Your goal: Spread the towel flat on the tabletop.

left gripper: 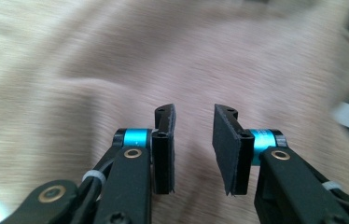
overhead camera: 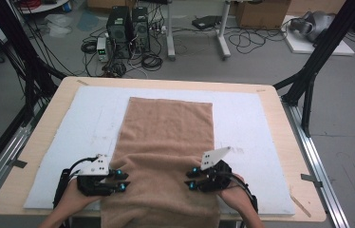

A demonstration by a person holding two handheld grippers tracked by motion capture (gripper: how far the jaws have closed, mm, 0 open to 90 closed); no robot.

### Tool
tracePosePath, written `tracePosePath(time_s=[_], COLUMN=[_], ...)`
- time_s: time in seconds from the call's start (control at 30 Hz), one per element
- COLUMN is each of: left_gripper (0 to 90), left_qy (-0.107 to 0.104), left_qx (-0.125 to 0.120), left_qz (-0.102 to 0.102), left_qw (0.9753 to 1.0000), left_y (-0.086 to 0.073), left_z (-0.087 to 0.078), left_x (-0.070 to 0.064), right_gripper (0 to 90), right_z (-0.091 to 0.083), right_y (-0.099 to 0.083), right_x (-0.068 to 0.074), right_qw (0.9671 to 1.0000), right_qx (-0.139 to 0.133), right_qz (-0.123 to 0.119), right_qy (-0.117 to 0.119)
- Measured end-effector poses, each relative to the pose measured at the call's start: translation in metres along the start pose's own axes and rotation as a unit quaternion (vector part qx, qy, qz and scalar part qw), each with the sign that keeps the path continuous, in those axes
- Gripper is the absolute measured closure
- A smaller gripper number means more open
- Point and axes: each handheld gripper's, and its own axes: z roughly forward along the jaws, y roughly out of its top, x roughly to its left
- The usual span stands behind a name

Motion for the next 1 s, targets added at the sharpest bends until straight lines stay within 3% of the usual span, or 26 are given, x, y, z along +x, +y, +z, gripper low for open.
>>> tracePosePath(time_s=[0.07, 0.17, 0.2, 0.27, 0.33, 0.4, 0.47, 0.5, 0.57, 0.63, 0.7, 0.73, 0.83, 1.0], left_gripper=[65.0, 65.6, 68.6, 80.6, 86.0, 86.5, 86.0, 84.5, 75.3, 67.2, 65.5, 64.5, 63.9, 63.7], left_qy=[0.005, 0.017, 0.017, 0.015, 0.001, -0.029, -0.041, -0.040, -0.027, -0.013, 0.008, 0.019, 0.049, 0.062], left_qx=[0.009, 0.034, 0.038, 0.031, 0.033, 0.037, 0.029, 0.017, -0.005, -0.019, -0.025, -0.025, -0.003, 0.038], left_qz=[-0.008, -0.005, 0.000, 0.003, -0.002, 0.008, 0.022, 0.023, 0.021, 0.008, 0.005, 0.002, -0.004, -0.023], left_qw=[0.9999, 0.9992, 0.9991, 0.9994, 0.9995, 0.9989, 0.9985, 0.9988, 0.9994, 0.9997, 0.9996, 0.9995, 0.9988, 0.9971], left_y=[-0.001, -0.005, -0.006, -0.008, -0.009, -0.009, -0.008, -0.007, -0.003, 0.003, 0.006, 0.007, 0.005, -0.004], left_z=[0.004, 0.012, 0.014, 0.013, 0.011, 0.006, -0.003, -0.008, -0.017, -0.022, -0.021, -0.020, -0.009, 0.010], left_x=[0.007, 0.010, 0.008, 0.006, 0.003, -0.002, -0.010, -0.012, -0.010, -0.001, 0.007, 0.011, 0.021, 0.034], right_gripper=[63.7, 67.4, 70.0, 80.9, 85.7, 86.3, 85.3, 83.7, 78.6, 75.9, 72.1, 71.7, 66.7, 66.4], right_z=[0.004, 0.015, 0.020, 0.020, 0.019, 0.018, 0.014, 0.009, -0.005, -0.017, -0.022, -0.021, -0.014, -0.001], right_y=[0.001, -0.001, -0.003, -0.006, -0.009, -0.009, -0.008, -0.007, -0.003, -0.001, -0.002, -0.005, -0.014, -0.023], right_x=[-0.008, -0.012, -0.011, -0.008, -0.004, 0.002, 0.013, 0.019, 0.022, 0.015, 0.002, -0.004, -0.017, -0.019], right_qw=[0.9998, 0.9994, 0.9989, 0.9993, 0.9997, 0.9995, 0.9979, 0.9977, 0.9984, 0.9993, 0.9994, 0.9993, 0.9992, 0.9989], right_qx=[0.002, 0.025, 0.040, 0.024, 0.021, 0.030, 0.038, 0.028, -0.009, -0.033, -0.025, -0.024, -0.006, 0.018], right_qz=[0.008, 0.008, 0.000, 0.003, 0.000, -0.008, -0.022, -0.031, -0.033, -0.016, -0.003, 0.008, 0.026, 0.029], right_qy=[-0.020, -0.024, -0.024, -0.028, -0.016, 0.010, 0.047, 0.053, 0.044, 0.010, -0.024, -0.029, -0.029, -0.032])
